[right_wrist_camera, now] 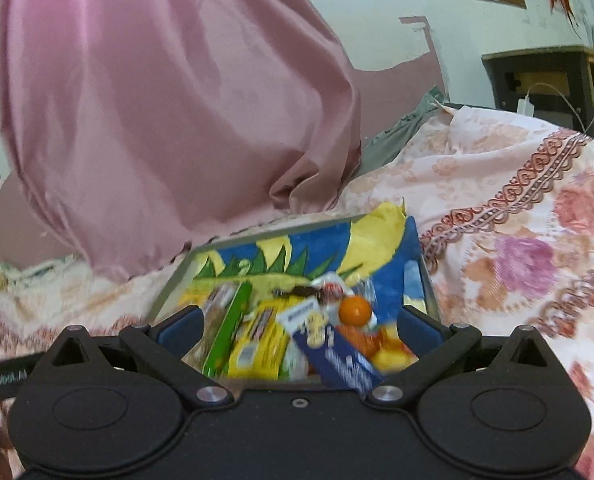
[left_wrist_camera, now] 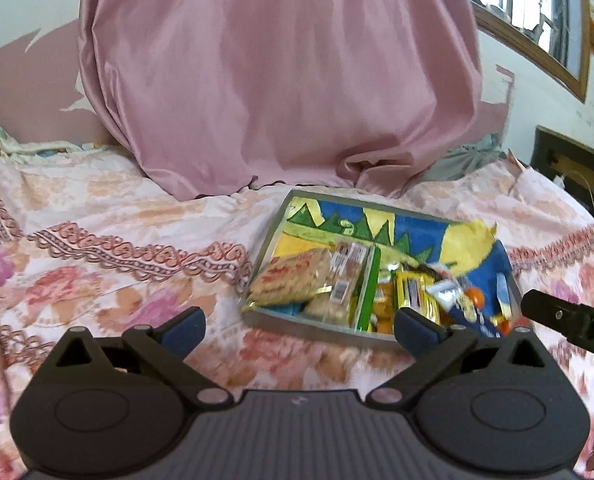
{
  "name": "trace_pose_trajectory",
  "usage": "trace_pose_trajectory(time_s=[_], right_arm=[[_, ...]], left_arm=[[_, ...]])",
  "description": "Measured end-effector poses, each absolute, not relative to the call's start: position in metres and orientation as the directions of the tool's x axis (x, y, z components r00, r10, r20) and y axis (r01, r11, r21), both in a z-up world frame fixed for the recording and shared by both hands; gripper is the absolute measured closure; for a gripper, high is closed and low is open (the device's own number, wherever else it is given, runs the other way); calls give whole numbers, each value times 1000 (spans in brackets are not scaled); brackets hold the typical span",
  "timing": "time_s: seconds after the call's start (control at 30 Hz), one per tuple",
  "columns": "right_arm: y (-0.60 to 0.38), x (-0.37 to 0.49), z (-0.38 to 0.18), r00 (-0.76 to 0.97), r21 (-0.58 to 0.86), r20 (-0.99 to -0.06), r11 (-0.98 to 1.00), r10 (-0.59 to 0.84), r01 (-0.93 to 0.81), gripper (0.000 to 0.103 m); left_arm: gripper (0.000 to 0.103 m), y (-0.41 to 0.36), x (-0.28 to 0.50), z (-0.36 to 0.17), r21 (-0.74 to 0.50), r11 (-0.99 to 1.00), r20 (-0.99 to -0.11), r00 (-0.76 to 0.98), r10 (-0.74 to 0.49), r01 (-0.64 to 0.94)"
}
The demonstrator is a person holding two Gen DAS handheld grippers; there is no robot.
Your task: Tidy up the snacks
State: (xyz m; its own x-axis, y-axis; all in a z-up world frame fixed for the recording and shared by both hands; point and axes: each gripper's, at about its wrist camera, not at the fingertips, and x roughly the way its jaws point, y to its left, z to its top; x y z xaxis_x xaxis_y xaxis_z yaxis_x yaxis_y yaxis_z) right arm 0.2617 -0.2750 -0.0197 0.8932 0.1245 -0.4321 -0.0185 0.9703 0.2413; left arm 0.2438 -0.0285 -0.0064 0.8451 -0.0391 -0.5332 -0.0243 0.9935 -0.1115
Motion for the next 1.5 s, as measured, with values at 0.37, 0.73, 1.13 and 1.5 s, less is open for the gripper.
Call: trace_pose_trajectory(time_s=[0.37, 0.73, 1.13, 1.5], right_arm=[[-259, 178, -8, 900, 113, -422, 992, 106, -64, 1], [-256, 127, -6, 892, 111, -438, 991, 111, -68, 1], [-256, 98, -8, 882, 109, -459, 992, 106, -62, 1], [-255, 94, -11, 870, 101, -482, 993, 106, -66, 1]], left_arm=[[1, -9, 168, -3, -88, 995, -539, 842, -10, -45], [1, -4, 118, -2, -59, 997, -541, 841, 5, -44], [1, -6, 88, -7, -49, 998, -558, 830, 6, -41], [1, -2, 84, -8, -59, 997, -565, 825, 9, -52]])
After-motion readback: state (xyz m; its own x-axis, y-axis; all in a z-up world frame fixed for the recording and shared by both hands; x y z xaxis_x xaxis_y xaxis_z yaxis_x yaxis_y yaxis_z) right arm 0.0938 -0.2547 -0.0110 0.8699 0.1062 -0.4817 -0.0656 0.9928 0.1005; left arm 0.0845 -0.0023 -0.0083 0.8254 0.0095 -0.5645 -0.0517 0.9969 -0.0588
